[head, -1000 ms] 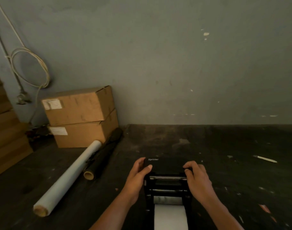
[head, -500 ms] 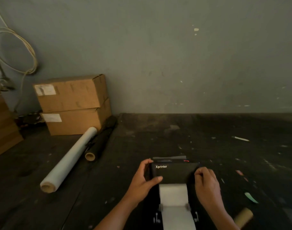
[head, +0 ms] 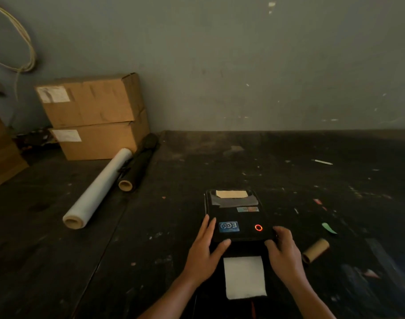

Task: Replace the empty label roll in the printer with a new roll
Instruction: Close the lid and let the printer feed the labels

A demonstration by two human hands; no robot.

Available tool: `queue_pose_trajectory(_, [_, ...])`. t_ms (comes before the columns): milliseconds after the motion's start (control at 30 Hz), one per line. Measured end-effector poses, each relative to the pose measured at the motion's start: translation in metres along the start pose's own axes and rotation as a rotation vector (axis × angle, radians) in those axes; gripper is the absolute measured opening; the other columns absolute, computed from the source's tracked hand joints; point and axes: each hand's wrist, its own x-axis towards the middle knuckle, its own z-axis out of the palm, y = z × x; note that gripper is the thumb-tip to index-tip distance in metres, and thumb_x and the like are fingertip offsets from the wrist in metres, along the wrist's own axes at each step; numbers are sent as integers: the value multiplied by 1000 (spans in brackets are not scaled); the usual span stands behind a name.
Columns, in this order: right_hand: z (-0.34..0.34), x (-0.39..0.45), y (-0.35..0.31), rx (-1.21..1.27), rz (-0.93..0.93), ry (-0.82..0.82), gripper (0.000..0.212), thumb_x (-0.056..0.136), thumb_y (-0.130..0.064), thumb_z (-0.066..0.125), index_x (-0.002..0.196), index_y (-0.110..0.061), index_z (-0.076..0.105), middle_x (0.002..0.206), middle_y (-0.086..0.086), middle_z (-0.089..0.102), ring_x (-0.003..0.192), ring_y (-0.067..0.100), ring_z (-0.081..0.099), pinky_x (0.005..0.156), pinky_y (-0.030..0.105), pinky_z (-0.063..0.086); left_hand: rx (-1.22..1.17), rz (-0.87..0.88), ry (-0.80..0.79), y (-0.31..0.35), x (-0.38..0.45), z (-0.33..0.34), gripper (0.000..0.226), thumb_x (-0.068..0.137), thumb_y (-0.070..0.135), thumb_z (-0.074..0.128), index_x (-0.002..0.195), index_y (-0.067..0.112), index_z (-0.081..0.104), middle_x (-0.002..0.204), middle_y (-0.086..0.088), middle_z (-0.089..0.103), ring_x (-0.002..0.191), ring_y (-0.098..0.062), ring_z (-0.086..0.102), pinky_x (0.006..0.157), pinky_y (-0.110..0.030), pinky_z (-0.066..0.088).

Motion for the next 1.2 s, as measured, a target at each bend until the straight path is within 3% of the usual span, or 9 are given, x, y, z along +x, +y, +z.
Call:
queue_pose_trajectory(133, [1, 0, 7, 20, 30, -44, 57, 94, -39, 49, 143, -16, 33, 140, 14, 48, 124, 28, 50, 98, 43, 44, -8, -32, 56, 3, -1, 7, 64, 94, 57, 36, 149, 39, 7, 148, 31, -8, 138, 4, 5, 111, -25, 17])
queue_pose_trajectory(333, [10, -5, 22, 92, 103, -51, 63, 92, -48, 47, 146, -25, 27, 148, 8, 39, 130, 29, 43, 106, 50, 37, 41, -39, 67, -2, -10, 14, 62, 95, 53, 37, 147, 39, 7, 150, 27, -7, 139, 2, 2, 117, -32, 17])
queue_pose_trajectory(500, [7, 2, 27, 130, 129, -92, 61, 91, -48, 49, 145, -26, 30, 145, 10, 43, 130, 29, 41, 105, 49, 36, 24, -62, 70, -2, -11, 16, 62, 95, 55, 36, 148, 39, 8, 149, 29, -8, 138, 2, 3, 115, -35, 16])
queue_pose_trajectory(667, [12, 3, 26, 185, 182, -113, 67, 92, -49, 45, 149, -22, 21, 151, 10, 35, 136, 31, 35, 109, 49, 29, -9, -85, 78, 0, -10, 16, 63, 95, 53, 38, 149, 37, 10, 148, 30, -7, 137, 4, 3, 113, -30, 16])
queue_pose_trajectory(900, [11, 3, 27, 166, 159, -119, 63, 94, -48, 42, 148, -22, 22, 146, 12, 41, 129, 31, 43, 107, 50, 35, -25, -80, 66, 5, -11, 13, 62, 96, 50, 38, 150, 31, 13, 151, 25, -3, 139, 1, 6, 117, -34, 19])
queue_pose_trajectory(1200, [9, 4, 29, 207, 146, -134, 60, 95, -44, 42, 147, -20, 23, 145, 13, 41, 131, 31, 41, 106, 46, 33, -37, -64, 85, 0, -10, 15, 63, 95, 51, 40, 150, 32, 15, 149, 29, -2, 136, 5, 6, 110, -24, 16])
